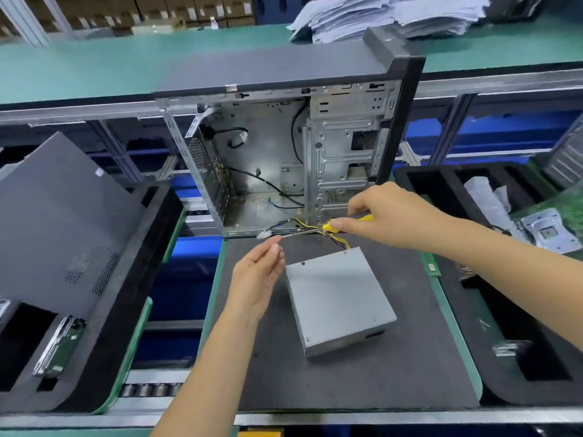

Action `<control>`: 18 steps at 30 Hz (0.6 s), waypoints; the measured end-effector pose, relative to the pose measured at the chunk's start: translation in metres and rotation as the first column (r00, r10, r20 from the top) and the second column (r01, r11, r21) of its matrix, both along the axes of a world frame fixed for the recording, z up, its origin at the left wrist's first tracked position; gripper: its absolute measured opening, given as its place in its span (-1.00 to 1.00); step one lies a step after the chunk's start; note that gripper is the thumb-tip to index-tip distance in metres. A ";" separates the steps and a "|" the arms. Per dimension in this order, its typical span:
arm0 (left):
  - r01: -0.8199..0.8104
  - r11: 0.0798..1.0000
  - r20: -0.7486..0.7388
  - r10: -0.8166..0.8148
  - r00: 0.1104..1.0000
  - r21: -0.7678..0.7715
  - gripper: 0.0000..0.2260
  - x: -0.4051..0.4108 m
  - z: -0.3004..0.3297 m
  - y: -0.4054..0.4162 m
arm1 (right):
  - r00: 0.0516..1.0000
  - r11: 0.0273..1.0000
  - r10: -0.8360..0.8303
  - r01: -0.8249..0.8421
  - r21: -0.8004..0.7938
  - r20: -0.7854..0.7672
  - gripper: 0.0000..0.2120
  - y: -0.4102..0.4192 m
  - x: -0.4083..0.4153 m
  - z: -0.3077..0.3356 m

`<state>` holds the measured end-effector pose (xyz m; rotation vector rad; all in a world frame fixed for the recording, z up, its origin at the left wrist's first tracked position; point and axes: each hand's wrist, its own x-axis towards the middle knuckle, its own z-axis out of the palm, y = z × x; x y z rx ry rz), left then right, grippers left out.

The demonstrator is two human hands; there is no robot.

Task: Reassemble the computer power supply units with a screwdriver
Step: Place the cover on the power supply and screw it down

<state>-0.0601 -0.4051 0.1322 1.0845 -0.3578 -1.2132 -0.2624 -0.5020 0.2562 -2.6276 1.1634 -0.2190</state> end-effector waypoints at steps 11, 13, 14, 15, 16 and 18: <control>0.090 0.995 0.094 -0.087 0.992 -0.034 -0.78 -0.063 0.003 -0.059 | 0.998 0.997 -0.067 0.066 0.050 0.014 -0.57 -0.041 -0.074 0.007; 0.105 0.993 0.114 -0.099 0.989 -0.055 -0.80 -0.069 0.004 -0.066 | 0.997 0.996 -0.073 0.072 0.056 0.021 -0.57 -0.048 -0.080 0.010; 0.105 0.992 0.117 -0.097 0.988 -0.065 -0.81 -0.071 0.004 -0.068 | 0.997 0.996 -0.073 0.072 0.056 0.023 -0.59 -0.050 -0.081 0.011; 0.106 0.992 0.121 -0.097 0.988 -0.072 -0.82 -0.072 0.005 -0.071 | 0.997 0.996 -0.070 0.069 0.054 0.021 -0.60 -0.051 -0.083 0.012; 0.111 0.991 0.130 -0.100 0.986 -0.077 -0.83 -0.074 0.006 -0.072 | 0.998 0.997 -0.064 0.063 0.052 0.016 -0.60 -0.053 -0.083 0.012; 0.120 0.989 0.153 -0.105 0.983 -0.086 -0.85 -0.077 0.007 -0.075 | 0.999 0.997 -0.051 0.051 0.050 0.007 -0.59 -0.054 -0.084 0.013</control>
